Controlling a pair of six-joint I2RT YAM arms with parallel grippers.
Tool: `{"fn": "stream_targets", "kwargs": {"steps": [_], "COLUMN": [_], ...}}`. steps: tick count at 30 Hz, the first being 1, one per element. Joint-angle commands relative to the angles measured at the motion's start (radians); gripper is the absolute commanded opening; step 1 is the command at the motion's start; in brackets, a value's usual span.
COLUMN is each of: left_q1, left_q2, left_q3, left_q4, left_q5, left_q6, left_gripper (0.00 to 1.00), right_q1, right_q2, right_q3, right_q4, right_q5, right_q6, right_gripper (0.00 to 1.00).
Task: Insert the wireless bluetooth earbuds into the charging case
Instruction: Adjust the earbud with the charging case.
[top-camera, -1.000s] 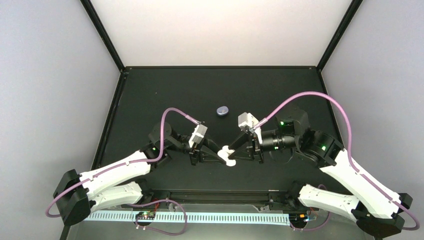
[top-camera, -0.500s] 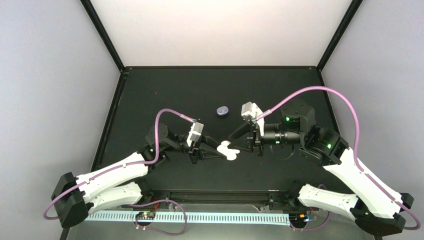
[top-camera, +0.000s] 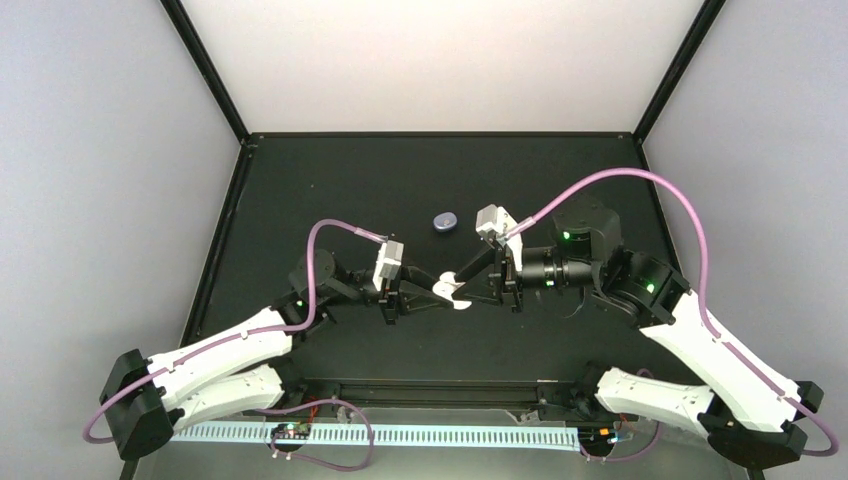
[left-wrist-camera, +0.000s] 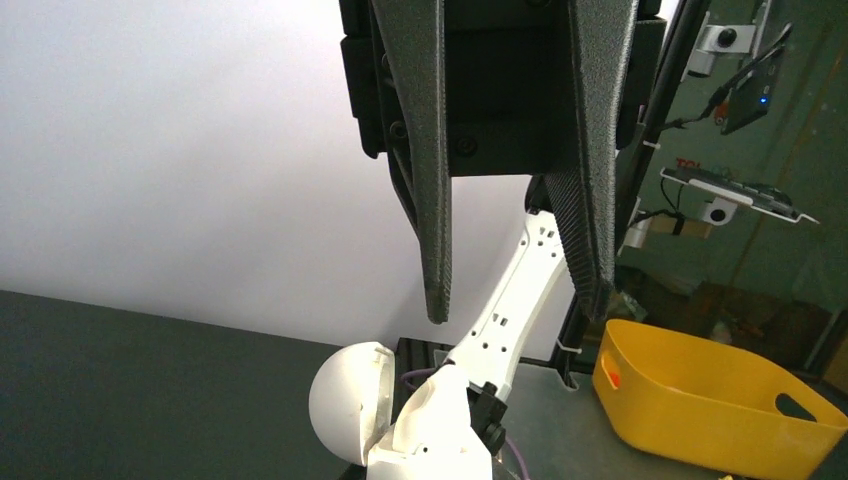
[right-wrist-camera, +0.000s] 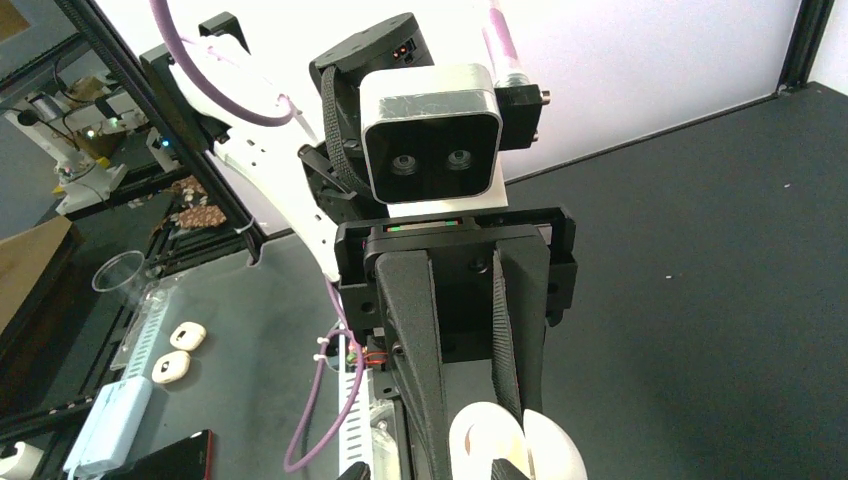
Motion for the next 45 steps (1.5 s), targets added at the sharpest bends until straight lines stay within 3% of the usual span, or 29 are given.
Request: {"fn": "stream_targets", "kwargs": {"steps": [1, 29, 36, 42, 45], "left_q1": [-0.007, -0.007, -0.007, -0.006, -0.006], "left_q2": [-0.018, -0.036, -0.033, -0.036, -0.036], "left_q3": [-0.004, 0.0, 0.003, 0.005, 0.005], "left_q4": [0.004, -0.01, -0.013, -0.014, -0.015], "left_q5": [-0.023, -0.025, -0.018, -0.019, -0.021], "left_q6": [0.02, 0.03, 0.032, 0.033, 0.033], "left_gripper": [0.02, 0.02, 0.01, 0.02, 0.02], "right_q1": [-0.002, -0.001, -0.001, -0.001, 0.0], "right_q2": [0.006, 0.039, 0.05, 0.048, 0.048], "right_q3": [-0.01, -0.032, -0.03, -0.029, -0.026], "right_q4": [0.001, 0.011, 0.002, -0.003, -0.005], "right_q5": [-0.005, 0.009, 0.009, 0.006, -0.006], "right_q6": [0.013, 0.017, 0.013, 0.004, 0.003], "right_gripper": [0.3, 0.13, 0.16, 0.02, 0.01]}}
